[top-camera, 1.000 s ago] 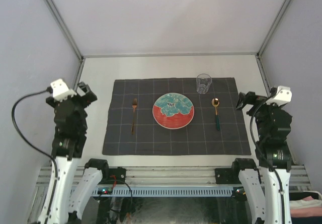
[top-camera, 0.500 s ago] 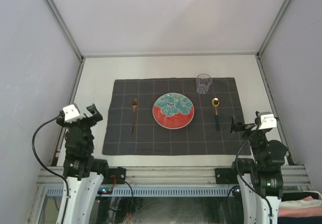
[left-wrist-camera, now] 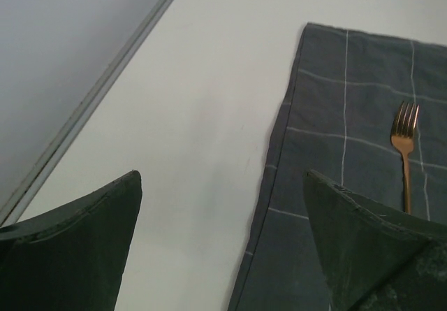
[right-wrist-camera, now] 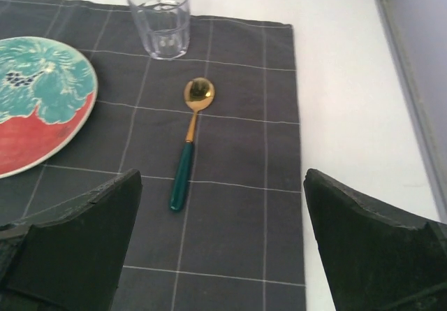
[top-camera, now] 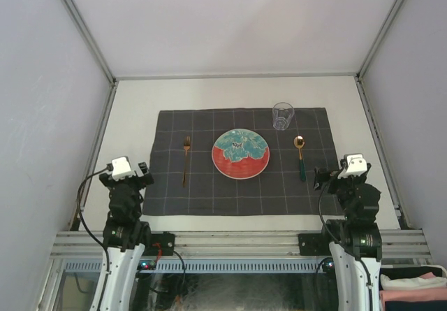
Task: Set the dinner table for one person
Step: Reset both arms
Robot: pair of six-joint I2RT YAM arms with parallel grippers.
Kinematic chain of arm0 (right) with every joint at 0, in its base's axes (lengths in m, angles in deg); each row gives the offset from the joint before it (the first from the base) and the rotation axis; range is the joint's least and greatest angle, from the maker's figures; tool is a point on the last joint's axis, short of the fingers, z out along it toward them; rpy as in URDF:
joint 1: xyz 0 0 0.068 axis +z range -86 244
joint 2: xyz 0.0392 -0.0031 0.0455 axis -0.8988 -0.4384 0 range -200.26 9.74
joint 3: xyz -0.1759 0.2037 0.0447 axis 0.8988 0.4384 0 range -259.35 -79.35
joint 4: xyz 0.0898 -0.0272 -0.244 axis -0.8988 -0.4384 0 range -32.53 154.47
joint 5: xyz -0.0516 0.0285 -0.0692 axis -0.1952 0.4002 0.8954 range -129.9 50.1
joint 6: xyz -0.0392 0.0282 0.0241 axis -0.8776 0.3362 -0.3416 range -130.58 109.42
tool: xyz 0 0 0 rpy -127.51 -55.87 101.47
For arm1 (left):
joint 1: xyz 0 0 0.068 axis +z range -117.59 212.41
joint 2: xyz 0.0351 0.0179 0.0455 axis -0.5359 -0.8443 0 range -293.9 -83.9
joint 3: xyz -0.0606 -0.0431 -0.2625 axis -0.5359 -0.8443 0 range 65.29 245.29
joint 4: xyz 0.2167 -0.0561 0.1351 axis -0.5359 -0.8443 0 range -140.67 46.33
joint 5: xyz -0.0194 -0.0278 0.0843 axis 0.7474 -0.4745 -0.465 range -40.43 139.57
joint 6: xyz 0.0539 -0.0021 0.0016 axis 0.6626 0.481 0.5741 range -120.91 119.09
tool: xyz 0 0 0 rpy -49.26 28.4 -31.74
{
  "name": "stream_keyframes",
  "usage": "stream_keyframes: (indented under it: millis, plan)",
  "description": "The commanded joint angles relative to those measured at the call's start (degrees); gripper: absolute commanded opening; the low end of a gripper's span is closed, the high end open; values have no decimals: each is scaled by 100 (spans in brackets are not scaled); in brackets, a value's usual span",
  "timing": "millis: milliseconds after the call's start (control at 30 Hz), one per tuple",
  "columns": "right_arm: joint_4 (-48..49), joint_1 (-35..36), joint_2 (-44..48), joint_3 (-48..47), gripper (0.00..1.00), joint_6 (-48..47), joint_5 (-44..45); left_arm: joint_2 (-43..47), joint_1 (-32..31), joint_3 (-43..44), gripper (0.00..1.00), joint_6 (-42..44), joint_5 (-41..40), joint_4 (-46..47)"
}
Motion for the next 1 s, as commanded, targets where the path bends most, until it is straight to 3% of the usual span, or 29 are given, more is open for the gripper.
stream_keyframes:
  millis: [0, 100, 367, 533, 633, 967]
  plan:
    - [667, -14, 7, 87, 100, 322, -640, 704, -11, -274, 100, 117, 301, 247]
    - [1216, -27, -374, 303, 100, 456, -416, 725, -8, -420, 100, 85, 99, 327]
    - [2110, -52, -765, 1293, 100, 372, -850, 768, -13, -735, 100, 131, -119, 687]
    - [2110, -49, -109, 1754, 100, 623, -204, 629, -12, -864, 100, 74, -255, 871]
    - [2031, -51, 523, 2066, 100, 565, -347, 604, -1, -939, 100, 80, -299, 1022]
    - [2287, -53, 472, 2325, 100, 974, 567, 431, 16, -1167, 100, 189, 37, 1350]
